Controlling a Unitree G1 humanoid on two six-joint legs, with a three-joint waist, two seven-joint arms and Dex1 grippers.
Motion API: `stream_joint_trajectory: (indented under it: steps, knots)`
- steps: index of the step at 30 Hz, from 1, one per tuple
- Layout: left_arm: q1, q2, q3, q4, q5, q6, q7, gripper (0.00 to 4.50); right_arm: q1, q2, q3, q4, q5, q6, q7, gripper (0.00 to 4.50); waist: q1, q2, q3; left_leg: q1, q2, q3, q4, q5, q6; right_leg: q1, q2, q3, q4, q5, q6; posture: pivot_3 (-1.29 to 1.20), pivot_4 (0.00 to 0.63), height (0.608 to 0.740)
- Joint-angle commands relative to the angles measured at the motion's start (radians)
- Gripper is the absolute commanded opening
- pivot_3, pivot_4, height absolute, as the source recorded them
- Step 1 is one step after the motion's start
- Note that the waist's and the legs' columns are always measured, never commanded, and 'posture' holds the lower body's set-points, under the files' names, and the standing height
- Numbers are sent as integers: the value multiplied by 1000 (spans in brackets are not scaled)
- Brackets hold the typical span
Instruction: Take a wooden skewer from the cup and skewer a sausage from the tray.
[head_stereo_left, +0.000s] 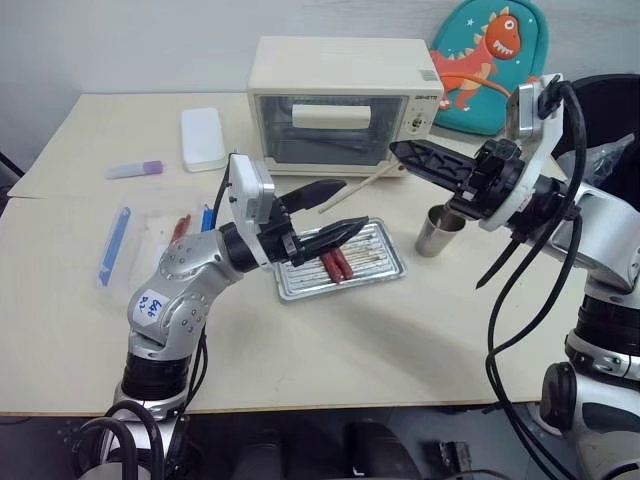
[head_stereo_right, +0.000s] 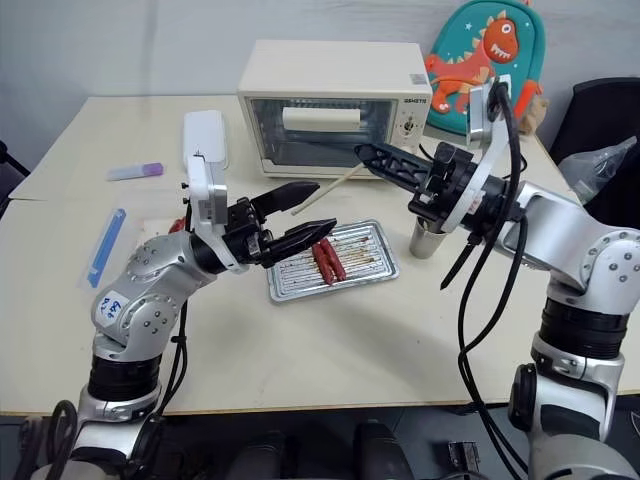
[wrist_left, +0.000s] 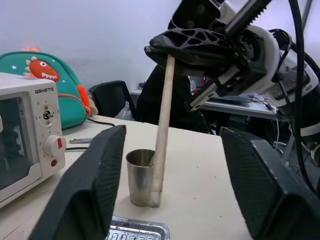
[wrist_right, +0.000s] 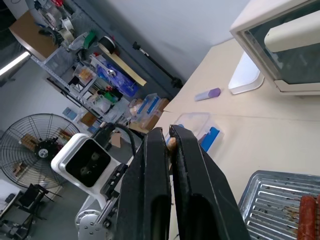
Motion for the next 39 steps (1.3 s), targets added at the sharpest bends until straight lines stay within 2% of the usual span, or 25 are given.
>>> stream_joint_trajectory:
  steps: [1, 3, 20, 35, 39]
  knots:
    - [-32, -8, 4, -9, 0, -23, 6, 2055, 3, 12, -10, -58, 24, -38, -7, 0, 0, 0, 0, 0, 0, 0, 0, 0, 0, 0, 0, 0, 0, 0, 0, 0, 150, 740]
    - [-37, -8, 0, -5, 3, -19, 5, 1587, 8, 19, -12, -68, 24, -49, -13, 0, 0, 0, 0, 0, 0, 0, 0, 0, 0, 0, 0, 0, 0, 0, 0, 0, 150, 740]
    - [-55, -50, 9, 22, -7, -25, 31, 1587, 17, 83, 3, -121, 24, -112, -86, 0, 0, 0, 0, 0, 0, 0, 0, 0, 0, 0, 0, 0, 0, 0, 0, 0, 150, 740]
    - [-59, -25, 27, 36, -4, -27, 13, 1587, 22, 85, 19, -138, 24, -132, -118, 0, 0, 0, 0, 0, 0, 0, 0, 0, 0, 0, 0, 0, -1, 0, 0, 0, 150, 740]
    - [-61, -32, 30, 38, -6, -32, 15, 935, 19, 89, 21, -139, 24, -136, -125, 0, 0, 0, 0, 0, 0, 0, 0, 0, 0, 0, 0, 0, -1, 0, 0, 0, 150, 740]
